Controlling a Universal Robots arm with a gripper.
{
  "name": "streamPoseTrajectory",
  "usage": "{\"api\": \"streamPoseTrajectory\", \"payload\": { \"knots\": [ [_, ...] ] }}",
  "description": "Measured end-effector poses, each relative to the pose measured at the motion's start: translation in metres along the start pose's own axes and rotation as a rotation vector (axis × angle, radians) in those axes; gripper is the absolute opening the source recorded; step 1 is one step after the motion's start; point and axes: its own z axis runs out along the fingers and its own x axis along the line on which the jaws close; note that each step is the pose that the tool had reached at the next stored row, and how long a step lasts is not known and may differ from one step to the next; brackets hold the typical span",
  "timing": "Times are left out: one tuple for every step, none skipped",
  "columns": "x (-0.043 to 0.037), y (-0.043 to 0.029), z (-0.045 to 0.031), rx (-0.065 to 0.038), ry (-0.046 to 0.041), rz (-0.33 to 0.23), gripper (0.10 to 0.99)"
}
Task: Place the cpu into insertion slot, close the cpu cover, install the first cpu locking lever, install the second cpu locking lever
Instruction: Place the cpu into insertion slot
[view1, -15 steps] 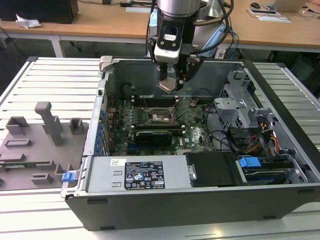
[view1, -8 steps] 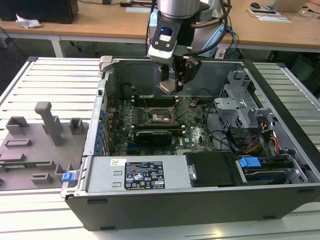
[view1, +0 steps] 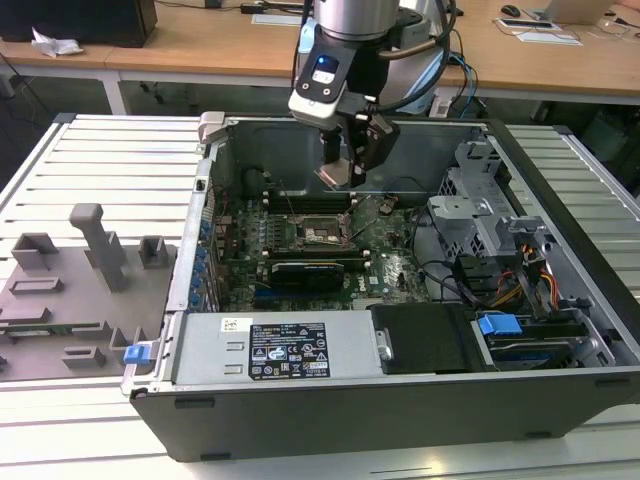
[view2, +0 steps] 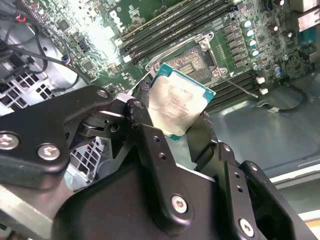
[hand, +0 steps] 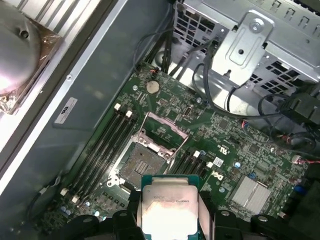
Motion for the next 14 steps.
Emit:
{"api": "streamPoseTrajectory", "payload": {
  "knots": [
    [0.0000,0.0000,0.0002,0.000,-0.0007,0.008,0.537],
    [0.0000,0.0000,0.0005,0.000,-0.0014,0.017,0.537],
    [0.0000,-0.0001,0.0010,-0.001,-0.0026,0.031,0.537],
    [0.0000,-0.0001,0.0013,-0.001,-0.0033,0.039,0.537],
    [0.0000,-0.0001,0.0016,-0.001,-0.0036,0.043,0.537],
    [0.0000,-0.0002,0.0020,-0.001,-0.0040,0.048,0.537],
    [-0.0001,-0.0002,0.0023,-0.001,-0.0045,0.053,0.537],
    [0.0000,-0.0002,0.0025,-0.001,-0.0047,0.055,0.537],
    [0.0000,-0.0002,0.0027,-0.001,-0.0048,0.057,0.537],
    [-0.0001,-0.0003,0.0030,-0.001,-0.0050,0.059,0.537],
    [-0.0001,-0.0003,0.0035,-0.001,-0.0049,0.060,0.537],
    [-0.0001,-0.0003,0.0039,-0.001,-0.0050,0.060,0.537],
    [-0.0001,-0.0004,0.0044,-0.001,-0.0050,0.060,0.537],
    [-0.0001,-0.0004,0.0054,-0.001,-0.0050,0.060,0.537]
  ]
}}
